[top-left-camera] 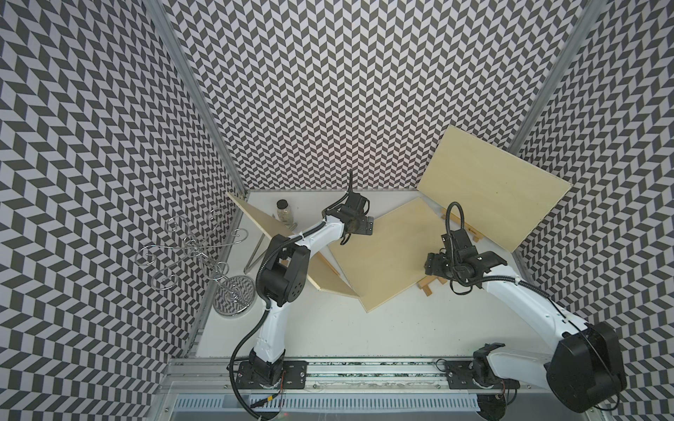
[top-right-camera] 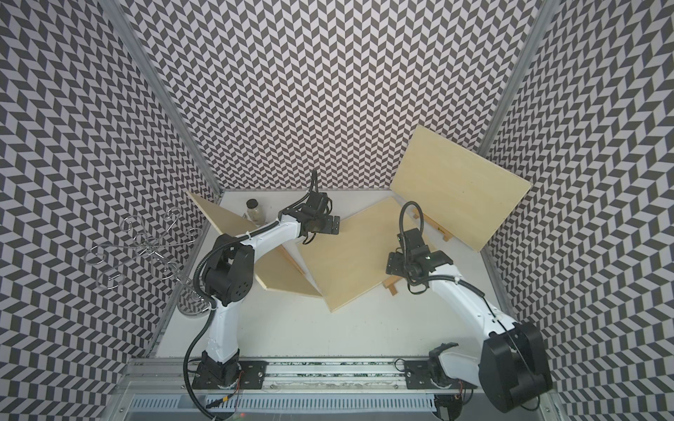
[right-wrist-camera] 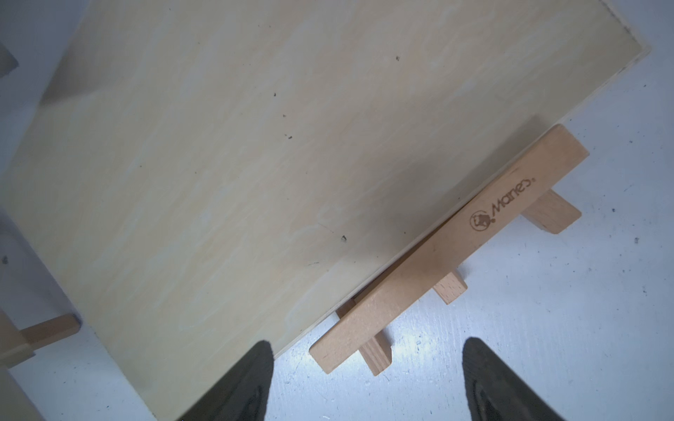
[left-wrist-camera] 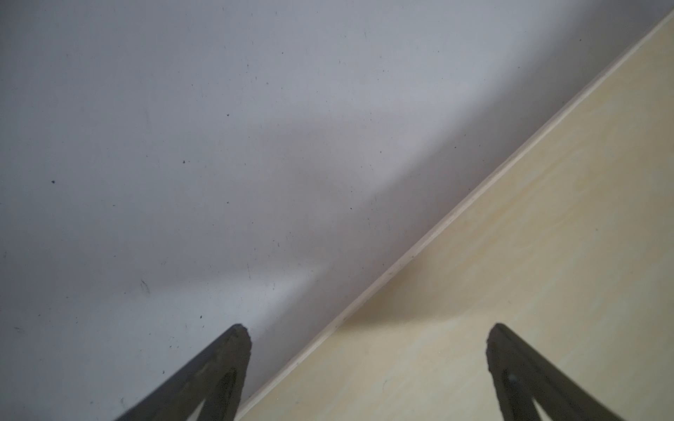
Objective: Assemble the easel
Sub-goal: Move the drawing board to the center of the board, then adjust the easel at the center of the board.
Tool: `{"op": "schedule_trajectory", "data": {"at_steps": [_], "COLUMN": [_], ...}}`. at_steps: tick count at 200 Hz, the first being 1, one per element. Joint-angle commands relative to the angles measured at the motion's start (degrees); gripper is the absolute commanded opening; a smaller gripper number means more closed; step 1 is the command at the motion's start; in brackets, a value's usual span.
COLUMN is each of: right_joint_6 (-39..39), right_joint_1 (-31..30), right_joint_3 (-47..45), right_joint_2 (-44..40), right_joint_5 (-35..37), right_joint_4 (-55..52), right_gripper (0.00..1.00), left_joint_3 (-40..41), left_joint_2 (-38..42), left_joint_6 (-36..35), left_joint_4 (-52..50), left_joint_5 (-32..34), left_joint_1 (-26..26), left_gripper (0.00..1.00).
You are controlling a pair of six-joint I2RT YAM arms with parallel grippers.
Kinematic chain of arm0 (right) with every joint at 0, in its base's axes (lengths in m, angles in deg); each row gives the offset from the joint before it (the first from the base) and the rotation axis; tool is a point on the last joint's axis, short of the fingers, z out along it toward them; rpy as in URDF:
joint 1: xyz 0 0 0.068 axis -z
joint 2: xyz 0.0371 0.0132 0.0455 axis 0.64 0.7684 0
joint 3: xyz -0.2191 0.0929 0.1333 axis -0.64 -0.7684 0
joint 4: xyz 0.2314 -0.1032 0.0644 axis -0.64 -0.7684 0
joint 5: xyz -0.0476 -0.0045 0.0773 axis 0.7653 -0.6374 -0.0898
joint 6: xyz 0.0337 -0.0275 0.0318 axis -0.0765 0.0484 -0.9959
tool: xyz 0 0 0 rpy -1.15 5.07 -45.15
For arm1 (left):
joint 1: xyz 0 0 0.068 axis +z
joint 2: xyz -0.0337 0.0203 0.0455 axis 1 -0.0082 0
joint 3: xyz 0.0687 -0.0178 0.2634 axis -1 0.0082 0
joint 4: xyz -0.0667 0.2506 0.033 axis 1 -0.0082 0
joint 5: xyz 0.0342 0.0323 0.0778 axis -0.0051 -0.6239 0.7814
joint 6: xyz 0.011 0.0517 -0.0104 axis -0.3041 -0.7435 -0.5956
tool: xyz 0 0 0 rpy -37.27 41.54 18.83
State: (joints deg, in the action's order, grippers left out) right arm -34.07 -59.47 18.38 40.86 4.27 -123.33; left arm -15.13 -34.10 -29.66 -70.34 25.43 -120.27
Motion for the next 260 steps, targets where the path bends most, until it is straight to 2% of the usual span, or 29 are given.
{"op": "schedule_trajectory", "data": {"at_steps": [1,58,107,173,212,260], "right_joint_6": [-1.06,-0.58,-0.85,-0.98,-0.99,-0.77], "right_joint_1": [0.04,0.08,0.09,0.17,0.10,0.15], "right_joint_3": [-0.21,0.71,0.27,0.37,-0.24,0.10], "right_joint_2": [0.02,1.20,1.22,1.16,1.37,1.93], "right_joint_5": [-1.25,-1.29,-0.96,-1.30,-1.61,-2.45], "right_joint_4": [1.05,2.35,3.18,4.24,5.21,5.84], "right_gripper": [0.82,0.82,0.82,0.82,0.82,0.82], "left_joint_3": [0.93,5.32,16.73,26.39,32.59,38.95], "left_joint_2": [2.35,6.04,15.11,22.68,27.83,33.88], "left_joint_6": [-0.08,1.66,4.17,4.17,4.17,7.75], "left_joint_4": [-0.02,-4.39,-5.32,-9.05,-11.82,-14.74], "left_joint_5": [1.28,2.93,3.68,3.06,4.78,7.94], "left_joint_1": [-0.43,-1.49,-1.89,-5.04,-5.69,-5.22], "left_gripper": [0.99,0.99,0.99,0.99,0.99,0.99]}}
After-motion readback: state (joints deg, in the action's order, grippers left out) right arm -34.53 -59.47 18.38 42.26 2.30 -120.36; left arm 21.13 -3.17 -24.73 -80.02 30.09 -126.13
